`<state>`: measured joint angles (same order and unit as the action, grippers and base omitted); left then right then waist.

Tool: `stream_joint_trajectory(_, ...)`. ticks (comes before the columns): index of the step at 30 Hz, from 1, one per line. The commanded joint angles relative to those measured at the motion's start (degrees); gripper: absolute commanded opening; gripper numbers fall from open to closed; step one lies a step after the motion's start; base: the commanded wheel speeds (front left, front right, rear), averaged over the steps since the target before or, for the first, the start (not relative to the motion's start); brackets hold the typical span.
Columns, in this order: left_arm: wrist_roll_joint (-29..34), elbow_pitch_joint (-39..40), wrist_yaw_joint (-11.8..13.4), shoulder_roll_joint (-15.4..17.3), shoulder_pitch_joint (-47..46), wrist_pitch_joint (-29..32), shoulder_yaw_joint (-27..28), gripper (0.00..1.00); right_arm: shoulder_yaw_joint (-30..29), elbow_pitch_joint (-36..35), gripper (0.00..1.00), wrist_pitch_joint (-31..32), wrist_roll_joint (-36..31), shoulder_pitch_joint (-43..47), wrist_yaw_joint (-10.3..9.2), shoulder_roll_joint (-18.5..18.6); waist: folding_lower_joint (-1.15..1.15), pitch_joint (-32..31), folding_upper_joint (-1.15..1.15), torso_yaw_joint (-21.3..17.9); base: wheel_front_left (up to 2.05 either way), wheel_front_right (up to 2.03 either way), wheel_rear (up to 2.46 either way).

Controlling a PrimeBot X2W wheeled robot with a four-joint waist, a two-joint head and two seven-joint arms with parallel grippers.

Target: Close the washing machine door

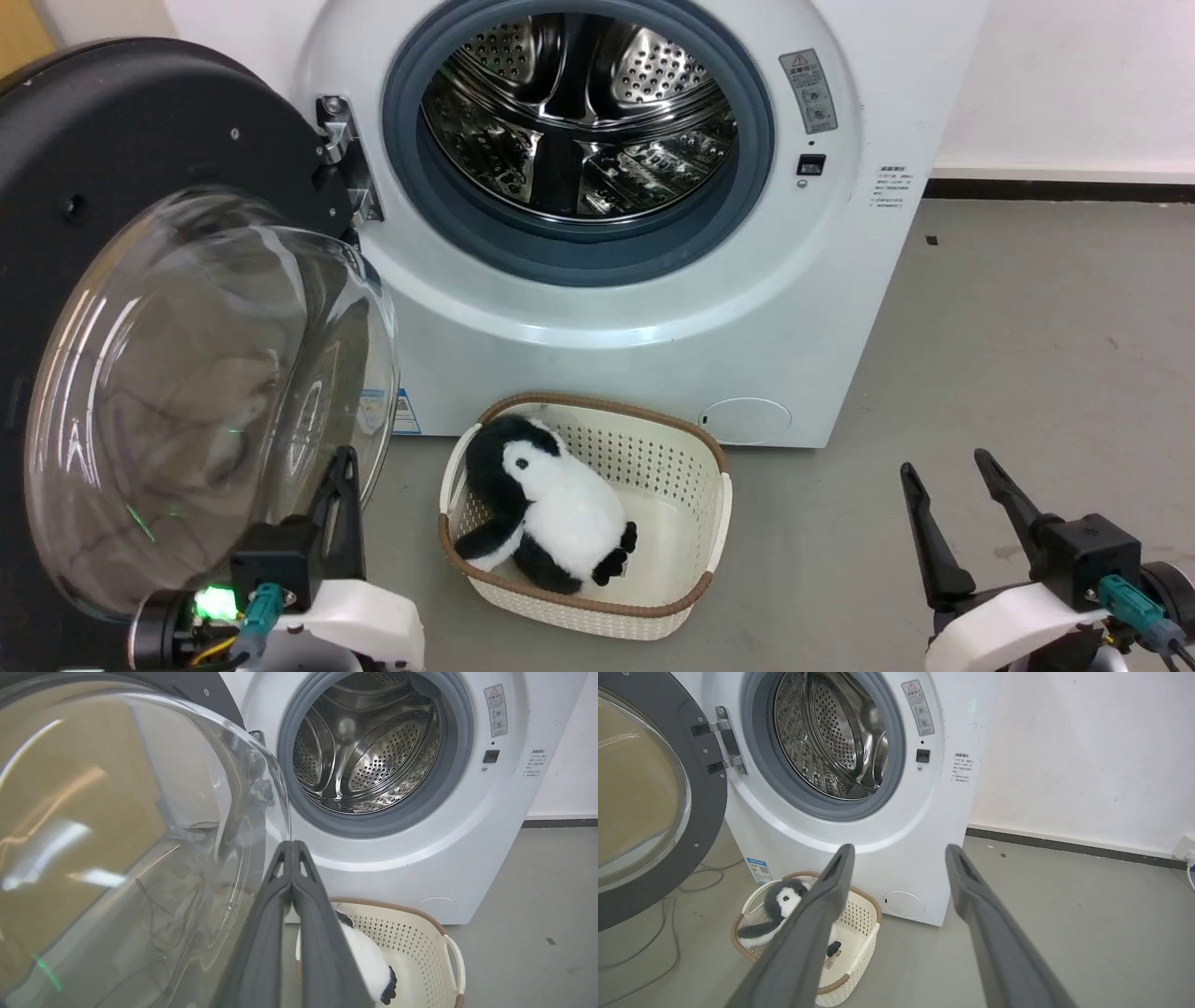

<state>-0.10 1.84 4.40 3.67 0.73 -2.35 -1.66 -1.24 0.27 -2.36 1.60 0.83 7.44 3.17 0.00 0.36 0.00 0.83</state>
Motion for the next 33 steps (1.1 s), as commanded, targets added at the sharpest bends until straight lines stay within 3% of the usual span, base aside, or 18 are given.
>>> stream_joint_trajectory(1, 0.1, 0.5, 0.5, 0.5, -1.3, -0.5, -0.2, 0.00, -0.2, -0.2, 1.00, -0.5, 0.4, -0.1, 0.01, -0.1, 0.00, 0.0, 0.00, 0.1, 0.00, 0.00, 0.00)
stream_joint_trajectory(14, -2.5, 7.0, 0.9, 2.3, -5.0, -2.1, 4.0, 0.00, -1.2, -0.2, 1.00, -2.1, 1.3, 0.0, 0.01, -0.1, 0.00, 0.5, 0.00, 3.4, 0.00, 0.00, 0.00)
stream_joint_trajectory(28, -7.4, 12.0, -2.5, 7.1, -12.6, -3.7, 13.2, 0.00, -2.1, -0.2, 1.00, -3.7, 1.9, -0.3, 0.02, -0.1, 0.00, 1.7, 0.00, 8.3, 0.00, 0.00, 0.00)
stream_joint_trajectory(33, -13.1, 11.3, -3.2, 9.0, -17.3, -4.1, 17.2, 0.00, -2.6, -0.1, 1.00, -4.6, 2.1, -0.7, 0.02, -0.1, 0.00, 2.6, 0.00, 10.8, 0.00, 0.00, 0.00)
